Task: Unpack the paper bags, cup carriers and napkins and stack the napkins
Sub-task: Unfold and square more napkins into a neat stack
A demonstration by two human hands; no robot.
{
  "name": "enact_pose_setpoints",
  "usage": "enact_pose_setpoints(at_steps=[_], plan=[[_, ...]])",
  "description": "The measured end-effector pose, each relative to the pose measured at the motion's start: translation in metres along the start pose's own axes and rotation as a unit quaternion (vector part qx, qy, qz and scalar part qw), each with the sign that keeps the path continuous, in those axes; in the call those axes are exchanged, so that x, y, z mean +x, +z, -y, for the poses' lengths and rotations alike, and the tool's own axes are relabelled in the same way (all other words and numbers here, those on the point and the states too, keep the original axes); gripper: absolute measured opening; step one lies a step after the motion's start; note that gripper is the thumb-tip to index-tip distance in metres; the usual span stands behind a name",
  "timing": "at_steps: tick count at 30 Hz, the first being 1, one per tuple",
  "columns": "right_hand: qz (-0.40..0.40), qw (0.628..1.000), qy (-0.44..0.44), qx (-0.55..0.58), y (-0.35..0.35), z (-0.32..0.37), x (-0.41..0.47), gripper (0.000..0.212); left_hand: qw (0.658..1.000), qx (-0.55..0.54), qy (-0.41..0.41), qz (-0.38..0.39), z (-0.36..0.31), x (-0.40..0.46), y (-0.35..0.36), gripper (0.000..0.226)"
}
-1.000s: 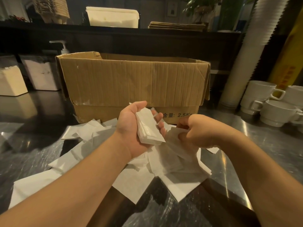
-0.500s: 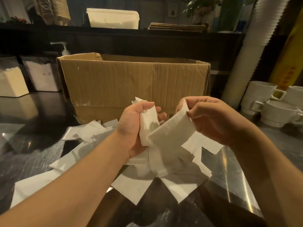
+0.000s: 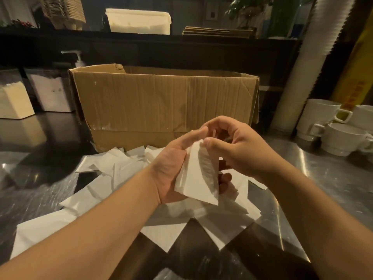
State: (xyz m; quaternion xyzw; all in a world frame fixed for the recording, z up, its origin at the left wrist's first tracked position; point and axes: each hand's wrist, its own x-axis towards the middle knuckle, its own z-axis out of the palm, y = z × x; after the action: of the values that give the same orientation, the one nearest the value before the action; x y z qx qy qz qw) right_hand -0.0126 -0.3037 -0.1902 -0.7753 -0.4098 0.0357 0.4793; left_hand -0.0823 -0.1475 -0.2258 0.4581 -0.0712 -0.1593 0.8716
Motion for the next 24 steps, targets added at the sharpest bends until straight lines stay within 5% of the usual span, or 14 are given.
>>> enact_pose_setpoints(at_steps=[10, 15, 19, 24], plan=[[0.000, 0.999, -0.003, -0.033, -0.001, -0.001, 0.001, 0.010, 0.996, -0.047, 0.004, -0.080, -0.003, 0.000, 0.003, 0.041], [0.140, 0.984, -0.068, -0.082, -0.006, 0.004, -0.006, 0.051, 0.980, -0.140, 0.039, -0.133, -0.008, -0.001, -0.001, 0.060], [0.131, 0.971, -0.082, -0.183, 0.001, 0.006, -0.003, 0.040, 0.981, -0.144, 0.040, -0.123, -0.009, -0.001, -0.005, 0.059], [0.119, 0.973, -0.083, -0.179, 0.002, 0.008, -0.004, 0.044, 0.983, -0.125, 0.023, -0.134, -0.011, -0.003, -0.002, 0.045]])
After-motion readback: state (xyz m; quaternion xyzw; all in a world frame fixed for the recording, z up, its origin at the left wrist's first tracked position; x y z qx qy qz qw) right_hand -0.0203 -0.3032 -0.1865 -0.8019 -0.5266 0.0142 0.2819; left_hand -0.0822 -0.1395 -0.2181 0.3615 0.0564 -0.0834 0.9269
